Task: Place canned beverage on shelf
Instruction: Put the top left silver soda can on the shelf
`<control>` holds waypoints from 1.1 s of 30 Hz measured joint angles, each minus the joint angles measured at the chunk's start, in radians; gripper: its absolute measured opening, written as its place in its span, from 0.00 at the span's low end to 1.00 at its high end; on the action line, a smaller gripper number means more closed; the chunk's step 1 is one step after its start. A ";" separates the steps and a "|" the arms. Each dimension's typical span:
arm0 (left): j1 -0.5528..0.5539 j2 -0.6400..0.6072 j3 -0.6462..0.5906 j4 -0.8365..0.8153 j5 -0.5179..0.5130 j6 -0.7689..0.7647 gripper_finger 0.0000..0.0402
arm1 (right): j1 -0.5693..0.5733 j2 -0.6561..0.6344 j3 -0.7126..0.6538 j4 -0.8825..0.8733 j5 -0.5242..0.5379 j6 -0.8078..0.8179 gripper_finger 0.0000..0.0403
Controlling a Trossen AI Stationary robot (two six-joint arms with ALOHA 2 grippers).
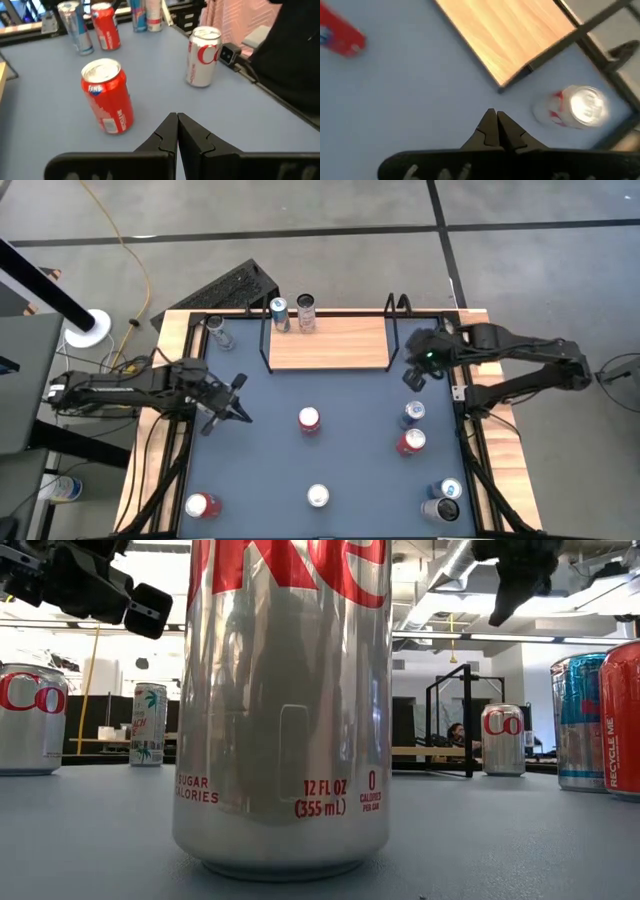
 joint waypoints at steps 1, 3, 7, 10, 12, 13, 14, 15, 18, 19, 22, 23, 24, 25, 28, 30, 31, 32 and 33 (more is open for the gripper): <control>0.000 0.006 0.000 0.000 -0.010 -0.001 0.00 | -0.001 -0.027 -0.032 0.046 -0.047 -0.003 0.00; 0.000 0.022 0.000 0.003 -0.028 -0.001 0.00 | 0.015 -0.071 -0.093 0.151 -0.159 -0.016 0.00; 0.000 0.050 0.000 0.010 -0.052 0.031 0.00 | 0.096 -0.109 -0.179 0.401 -0.250 -0.024 0.00; 0.000 0.077 0.000 0.052 -0.057 0.046 0.00 | 0.153 -0.085 -0.207 0.611 -0.243 -0.048 0.00; 0.000 0.097 0.000 0.108 -0.049 0.046 0.00 | 0.189 -0.038 -0.207 0.725 -0.244 -0.094 0.00; -0.002 0.109 0.000 0.143 -0.039 0.044 0.00 | 0.206 -0.010 -0.207 0.768 -0.247 -0.118 0.00; -0.005 0.126 0.000 0.184 -0.024 0.035 0.00 | 0.216 0.018 -0.208 0.803 -0.258 -0.144 0.00; -0.009 0.145 0.000 0.222 -0.009 0.025 0.00 | 0.223 0.048 -0.203 0.823 -0.276 -0.171 0.00; -0.030 0.215 0.000 0.335 0.028 0.004 0.00 | 0.236 0.126 -0.167 0.816 -0.295 -0.235 0.00; -0.038 0.241 0.000 0.366 0.028 0.000 0.00 | 0.241 0.147 -0.160 0.811 -0.295 -0.253 0.00; -0.055 0.311 0.000 0.418 0.004 -0.026 0.03 | 0.254 0.198 -0.146 0.810 -0.295 -0.285 0.00; -0.059 0.330 0.000 0.427 -0.005 -0.038 0.05 | 0.256 0.209 -0.143 0.813 -0.295 -0.286 0.00; -0.062 0.346 0.000 0.434 -0.010 -0.051 0.07 | 0.260 0.217 -0.140 0.813 -0.296 -0.288 0.00; -0.066 0.361 0.000 0.440 -0.013 -0.063 0.09 | 0.264 0.226 -0.136 0.813 -0.296 -0.289 0.00; -0.072 0.388 0.000 0.447 -0.018 -0.093 0.15 | 0.277 0.249 -0.121 0.817 -0.296 -0.289 0.00; -0.072 0.391 0.004 0.451 -0.030 -0.119 0.18 | 0.286 0.256 -0.114 0.814 -0.296 -0.289 0.00; -0.071 0.388 0.009 0.448 -0.036 -0.135 0.19 | 0.291 0.256 -0.114 0.814 -0.296 -0.290 0.00; -0.071 0.383 0.018 0.438 -0.055 -0.156 0.21 | 0.294 0.255 -0.112 0.815 -0.296 -0.290 0.00; -0.070 0.371 0.033 0.411 -0.077 -0.178 0.22 | 0.298 0.255 -0.111 0.817 -0.297 -0.290 0.00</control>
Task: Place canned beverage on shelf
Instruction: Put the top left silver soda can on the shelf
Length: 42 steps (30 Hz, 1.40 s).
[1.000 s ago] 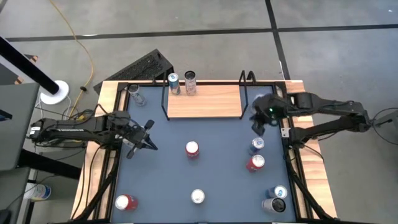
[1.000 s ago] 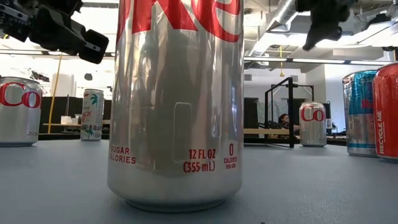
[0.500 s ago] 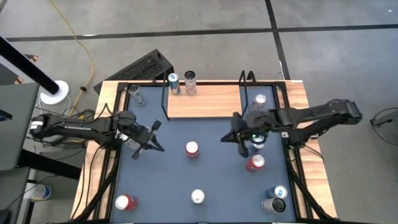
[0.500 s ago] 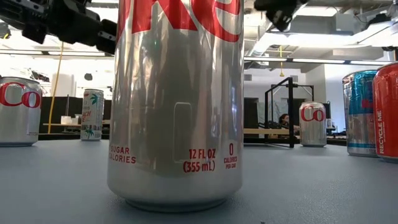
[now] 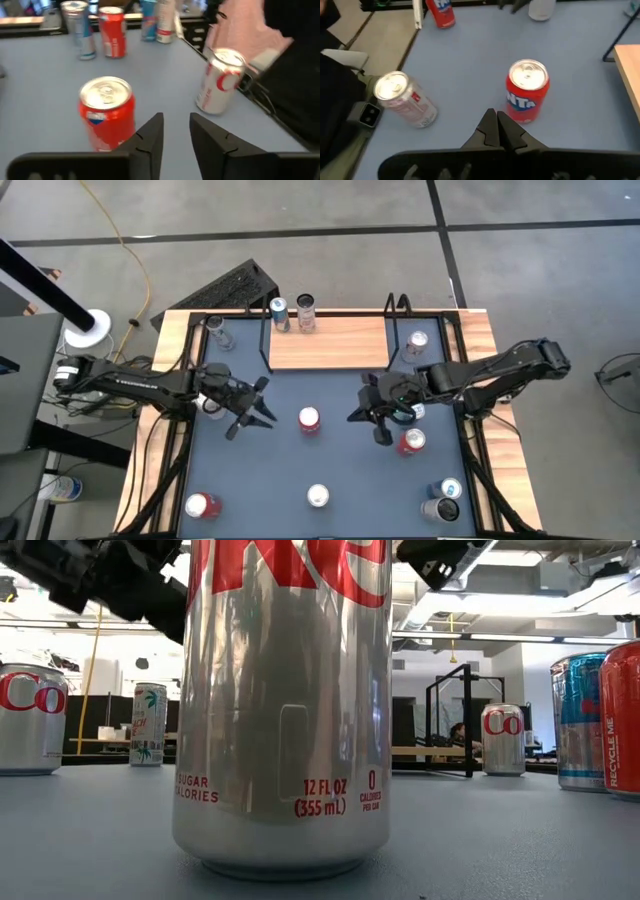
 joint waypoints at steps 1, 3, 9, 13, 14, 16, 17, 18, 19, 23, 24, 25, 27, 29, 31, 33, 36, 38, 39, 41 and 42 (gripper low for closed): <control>0.000 -0.017 0.020 -0.049 -0.027 -0.014 0.23 | 0.001 -0.001 0.000 -0.002 0.000 0.000 0.00; 0.000 -0.049 0.087 -0.201 -0.116 -0.020 0.25 | 0.001 -0.007 -0.001 -0.009 -0.002 0.001 0.00; 0.001 -0.085 0.343 -0.737 -0.594 -0.062 0.29 | -0.002 -0.009 0.000 0.005 -0.001 -0.030 0.00; 0.000 -0.049 0.467 -1.017 -0.604 -0.159 0.31 | -0.002 0.000 -0.001 0.002 0.000 -0.059 0.00; 0.000 -0.038 0.489 -1.075 -0.577 -0.178 0.31 | -0.005 0.004 0.000 0.005 0.000 -0.061 0.00; 0.000 -0.016 0.536 -1.173 -0.532 -0.204 0.33 | -0.012 0.012 -0.001 -0.001 0.000 -0.068 0.00; 0.000 -0.004 0.560 -1.221 -0.522 -0.216 0.34 | -0.016 0.013 -0.001 -0.004 0.000 -0.074 0.00; 0.000 0.007 0.585 -1.271 -0.524 -0.232 0.35 | -0.017 0.013 -0.001 -0.003 0.001 -0.077 0.00; 0.000 0.017 0.610 -1.322 -0.527 -0.246 0.36 | -0.021 0.011 -0.001 0.000 0.002 -0.080 0.00; 0.000 0.044 0.686 -1.444 -0.527 -0.287 0.43 | -0.031 0.011 -0.001 -0.004 0.002 -0.085 0.00; 0.000 0.047 0.693 -1.457 -0.523 -0.294 0.45 | -0.031 0.011 -0.001 -0.004 0.002 -0.088 0.00; 0.000 0.047 0.696 -1.466 -0.517 -0.305 0.47 | -0.031 0.011 -0.001 -0.003 0.002 -0.095 0.00; 0.000 0.047 0.696 -1.487 -0.501 -0.324 0.52 | -0.031 0.011 -0.001 -0.003 0.002 -0.111 0.00; 0.000 0.049 0.696 -1.546 -0.501 -0.360 0.56 | -0.031 0.011 -0.001 -0.003 0.002 -0.128 0.00; 0.000 0.058 0.696 -1.611 -0.533 -0.411 0.60 | -0.031 0.011 -0.001 -0.003 0.002 -0.139 0.00; 0.000 0.074 0.696 -1.675 -0.564 -0.464 0.64 | -0.031 0.011 -0.001 -0.004 0.002 -0.148 0.00; 0.001 0.095 0.696 -1.722 -0.572 -0.502 0.69 | -0.031 0.011 -0.001 -0.003 0.002 -0.182 0.00; 0.001 0.112 0.696 -1.725 -0.551 -0.506 0.71 | -0.031 0.011 -0.001 -0.004 0.002 -0.190 0.00; 0.001 0.120 0.696 -1.723 -0.540 -0.507 0.71 | -0.032 0.011 -0.001 -0.003 0.001 -0.190 0.00; 0.001 0.133 0.696 -1.725 -0.528 -0.507 0.72 | -0.035 0.011 -0.001 -0.005 0.001 -0.190 0.00; 0.001 0.138 0.696 -1.727 -0.528 -0.508 0.72 | -0.035 0.011 -0.001 -0.009 0.001 -0.190 0.00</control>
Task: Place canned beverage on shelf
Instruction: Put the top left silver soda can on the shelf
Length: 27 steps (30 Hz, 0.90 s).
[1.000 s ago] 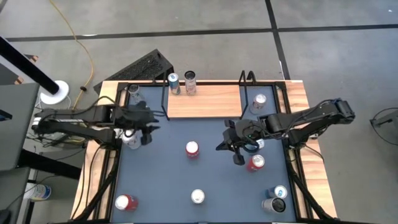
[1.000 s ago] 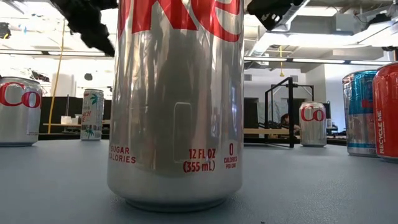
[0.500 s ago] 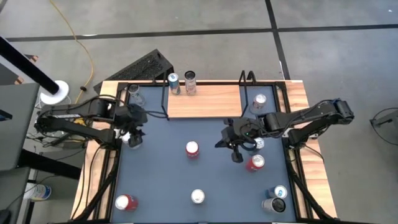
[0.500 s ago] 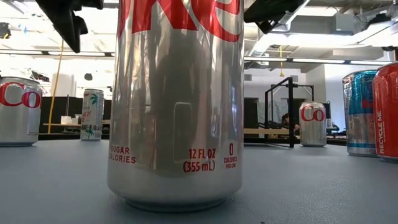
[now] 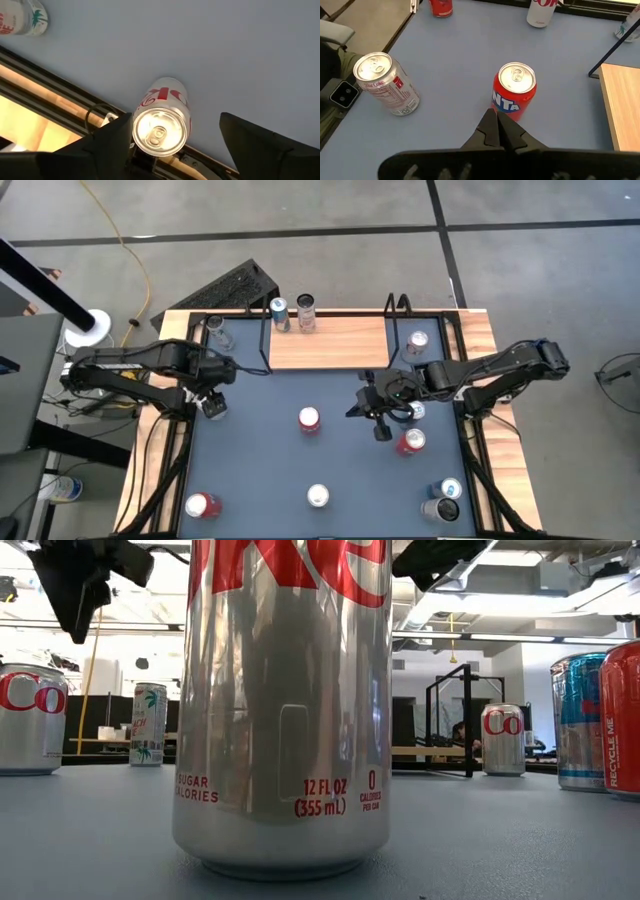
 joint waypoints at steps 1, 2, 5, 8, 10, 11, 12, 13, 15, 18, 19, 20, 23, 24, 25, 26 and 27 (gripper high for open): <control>0.000 0.004 -0.004 0.000 0.001 -0.006 0.73 | 0.000 0.000 0.000 -0.008 0.000 0.000 0.00; 0.000 0.007 -0.014 -0.001 0.006 -0.011 0.73 | 0.002 0.000 0.000 -0.015 0.000 -0.002 0.00; 0.013 0.007 -0.069 -0.007 0.038 -0.018 0.73 | 0.002 0.000 0.000 -0.029 0.000 -0.002 0.00; 0.033 0.007 -0.120 -0.015 0.061 -0.020 0.73 | 0.002 0.000 0.000 -0.036 0.000 -0.019 0.00; 0.046 0.007 -0.139 -0.013 0.056 -0.017 0.73 | 0.002 0.000 0.000 -0.036 0.000 -0.038 0.00; 0.051 0.007 -0.146 -0.011 0.053 -0.018 0.73 | 0.002 0.000 0.000 -0.036 0.000 -0.045 0.00; 0.057 0.007 -0.152 -0.011 0.053 -0.018 0.73 | 0.002 0.000 0.000 -0.036 0.000 -0.049 0.00; 0.061 0.007 -0.159 -0.008 0.054 -0.018 0.73 | 0.002 0.000 0.000 -0.036 0.000 -0.051 0.00; 0.069 0.006 -0.181 0.002 0.068 -0.012 0.73 | 0.002 0.000 0.000 -0.036 0.000 -0.051 0.00; 0.078 0.007 -0.219 0.030 0.078 0.006 0.73 | 0.002 0.001 0.000 -0.036 -0.001 -0.053 0.00; 0.082 0.005 -0.231 0.043 0.082 0.011 0.73 | 0.002 0.001 0.000 -0.036 -0.001 -0.055 0.00; 0.084 0.005 -0.242 0.055 0.087 0.017 0.73 | 0.002 0.001 0.000 -0.036 -0.001 -0.055 0.00; 0.085 0.003 -0.255 0.073 0.092 0.024 0.73 | -0.002 0.001 0.000 -0.036 -0.001 -0.055 0.00; 0.085 0.004 -0.256 0.075 0.092 0.024 0.73 | -0.003 0.001 0.000 -0.036 -0.001 -0.055 0.00; 0.085 0.004 -0.257 0.077 0.092 0.023 0.73 | -0.006 0.001 0.000 -0.036 -0.001 -0.054 0.00; 0.085 0.004 -0.257 0.078 0.092 0.022 0.73 | -0.006 0.002 0.000 -0.036 -0.001 -0.054 0.00; 0.085 0.004 -0.257 0.078 0.093 0.022 0.73 | -0.007 0.002 0.000 -0.036 -0.001 -0.053 0.00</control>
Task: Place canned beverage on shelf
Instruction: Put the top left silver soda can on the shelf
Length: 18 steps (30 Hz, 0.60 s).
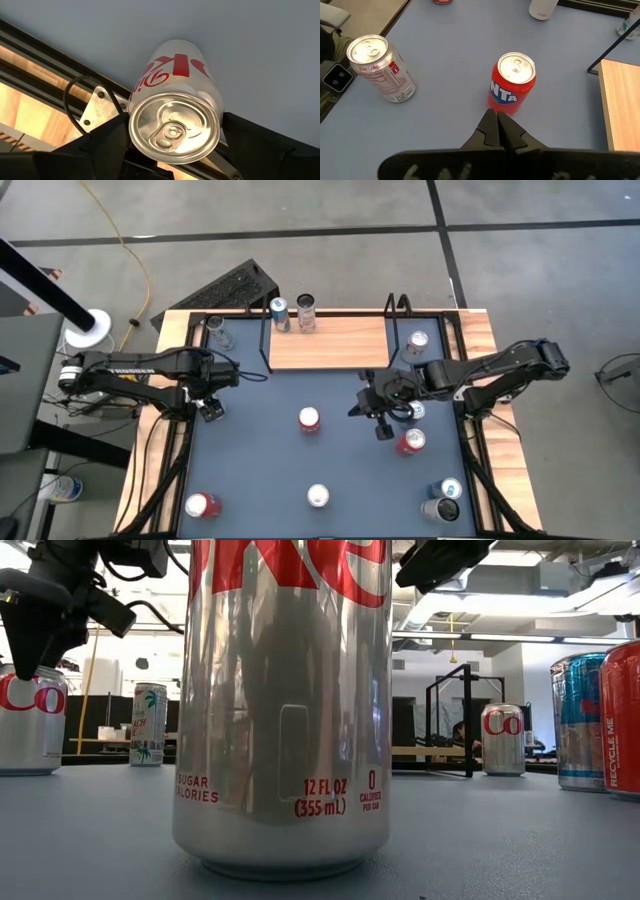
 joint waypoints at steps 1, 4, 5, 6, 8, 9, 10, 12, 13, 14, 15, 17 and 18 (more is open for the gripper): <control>0.000 0.000 0.000 0.001 0.003 0.000 0.73 | -0.001 0.000 0.000 0.000 0.000 0.001 0.00; 0.000 0.001 -0.002 0.005 0.019 0.014 0.73 | 0.000 0.000 0.000 0.000 0.000 0.001 0.00; 0.000 0.001 -0.002 0.007 0.021 0.018 0.73 | 0.000 0.000 0.000 0.000 0.000 0.001 0.00; 0.000 0.001 -0.003 0.007 0.022 0.020 0.73 | 0.000 0.000 0.000 0.000 0.000 0.002 0.00; 0.000 0.001 -0.003 0.005 0.022 0.027 0.72 | 0.000 0.000 0.000 0.000 0.000 0.001 0.00; 0.000 0.001 -0.003 0.002 0.022 0.033 0.71 | 0.000 0.000 0.000 0.000 0.000 0.001 0.00; 0.000 0.001 -0.003 0.000 0.022 0.033 0.69 | 0.000 0.000 0.000 0.000 0.000 0.002 0.00; 0.000 0.001 -0.003 -0.005 0.019 0.036 0.66 | 0.000 0.000 0.000 0.000 0.000 0.002 0.00; 0.000 0.001 -0.003 -0.008 0.019 0.046 0.65 | 0.000 0.000 0.000 0.000 0.000 0.002 0.00; 0.000 0.000 -0.003 -0.009 0.019 0.057 0.64 | 0.000 0.000 0.000 0.000 0.000 0.002 0.00; 0.000 0.000 -0.002 -0.010 0.019 0.067 0.64 | 0.000 0.000 0.000 0.000 0.000 0.002 0.00; 0.000 0.001 0.007 -0.015 0.017 0.082 0.64 | 0.000 0.000 0.000 0.000 0.000 0.002 0.00; 0.000 0.002 0.016 -0.018 0.016 0.091 0.64 | 0.000 0.000 0.000 0.000 0.000 0.002 0.00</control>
